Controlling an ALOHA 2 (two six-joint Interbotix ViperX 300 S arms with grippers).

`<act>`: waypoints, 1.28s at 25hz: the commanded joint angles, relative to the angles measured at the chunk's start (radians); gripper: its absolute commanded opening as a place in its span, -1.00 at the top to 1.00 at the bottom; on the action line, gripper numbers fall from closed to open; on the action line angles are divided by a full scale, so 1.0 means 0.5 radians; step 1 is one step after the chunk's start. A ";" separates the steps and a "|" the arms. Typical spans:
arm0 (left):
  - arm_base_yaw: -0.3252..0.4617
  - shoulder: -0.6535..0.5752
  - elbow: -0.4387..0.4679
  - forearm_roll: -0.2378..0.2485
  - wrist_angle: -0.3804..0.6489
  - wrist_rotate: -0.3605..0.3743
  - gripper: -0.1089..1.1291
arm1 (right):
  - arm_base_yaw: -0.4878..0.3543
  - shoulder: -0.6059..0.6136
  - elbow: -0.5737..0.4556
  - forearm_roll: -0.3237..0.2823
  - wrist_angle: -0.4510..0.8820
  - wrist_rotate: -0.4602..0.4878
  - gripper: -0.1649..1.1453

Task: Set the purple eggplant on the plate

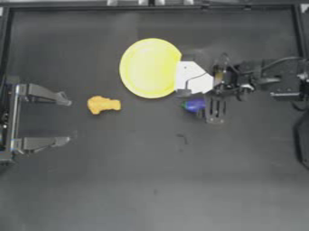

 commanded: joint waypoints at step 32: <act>0.025 0.117 -0.071 -0.006 0.018 -0.006 -0.83 | -0.071 -0.144 -0.187 0.114 0.071 -0.184 0.69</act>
